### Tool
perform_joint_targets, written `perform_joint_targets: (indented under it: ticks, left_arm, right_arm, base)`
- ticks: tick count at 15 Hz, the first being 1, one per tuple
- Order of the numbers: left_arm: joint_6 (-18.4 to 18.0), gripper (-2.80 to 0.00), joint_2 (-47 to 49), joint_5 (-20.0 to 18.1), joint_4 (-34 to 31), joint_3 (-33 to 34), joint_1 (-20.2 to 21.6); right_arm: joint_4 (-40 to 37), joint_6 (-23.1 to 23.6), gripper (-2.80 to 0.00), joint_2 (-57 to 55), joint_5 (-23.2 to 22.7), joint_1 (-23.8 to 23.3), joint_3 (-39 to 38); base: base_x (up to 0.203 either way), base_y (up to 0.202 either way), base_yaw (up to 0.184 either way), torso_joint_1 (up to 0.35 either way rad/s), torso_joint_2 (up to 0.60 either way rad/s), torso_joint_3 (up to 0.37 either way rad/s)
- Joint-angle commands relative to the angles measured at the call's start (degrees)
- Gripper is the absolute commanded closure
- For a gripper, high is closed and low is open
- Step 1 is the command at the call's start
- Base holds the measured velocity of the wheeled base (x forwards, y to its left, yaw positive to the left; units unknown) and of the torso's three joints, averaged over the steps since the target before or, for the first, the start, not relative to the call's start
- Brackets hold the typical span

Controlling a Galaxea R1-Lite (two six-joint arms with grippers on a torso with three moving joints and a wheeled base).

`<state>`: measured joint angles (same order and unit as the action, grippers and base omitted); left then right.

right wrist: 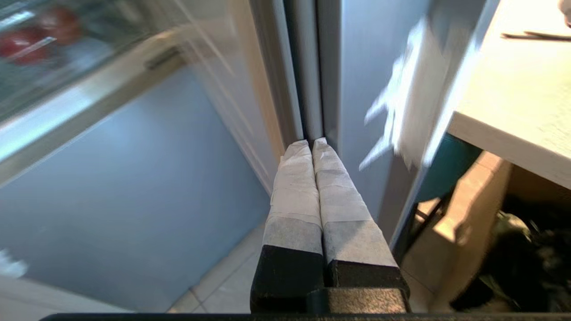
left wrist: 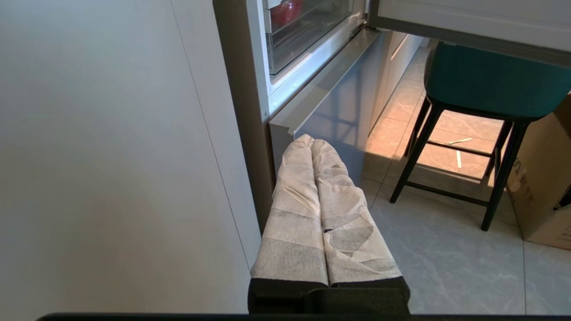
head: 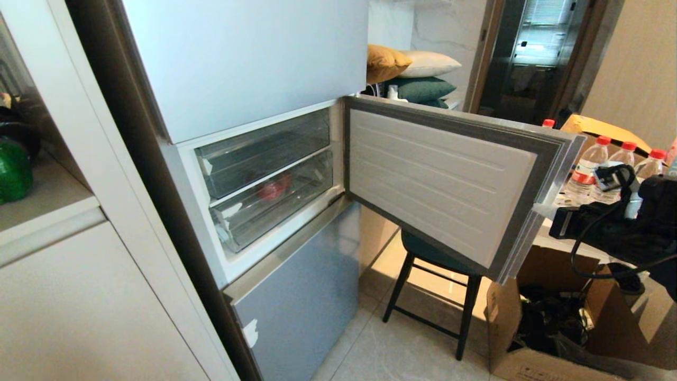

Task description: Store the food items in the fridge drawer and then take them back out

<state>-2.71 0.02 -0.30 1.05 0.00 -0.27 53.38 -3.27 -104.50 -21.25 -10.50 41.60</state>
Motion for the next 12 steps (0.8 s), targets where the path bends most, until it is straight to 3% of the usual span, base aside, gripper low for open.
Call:
perform_joint_targets:
  ticks: [1,6,12]
  left_arm:
    - [-0.28,0.00,-0.01,0.04,0.01,0.62,0.00]
    - [-0.37,0.00,0.06,-0.05,0.01,0.62,0.00]
    - [-0.37,0.00,-0.02,-0.05,0.01,0.62,0.00]
  right_arm:
    - [0.32,0.01,0.00,-2.12,-0.11,-1.27,0.90]
    - [0.41,0.19,0.00,-1.41,0.42,-4.35,1.28]
    - [0.23,-0.15,0.00,-5.32,0.69,-9.06,7.08]
  base:
    - [0.000,0.000,0.000,0.000,0.00,0.000]
    - [0.000,0.000,0.000,0.000,0.00,0.000]
    - [0.000,0.000,0.000,0.000,0.00,0.000]
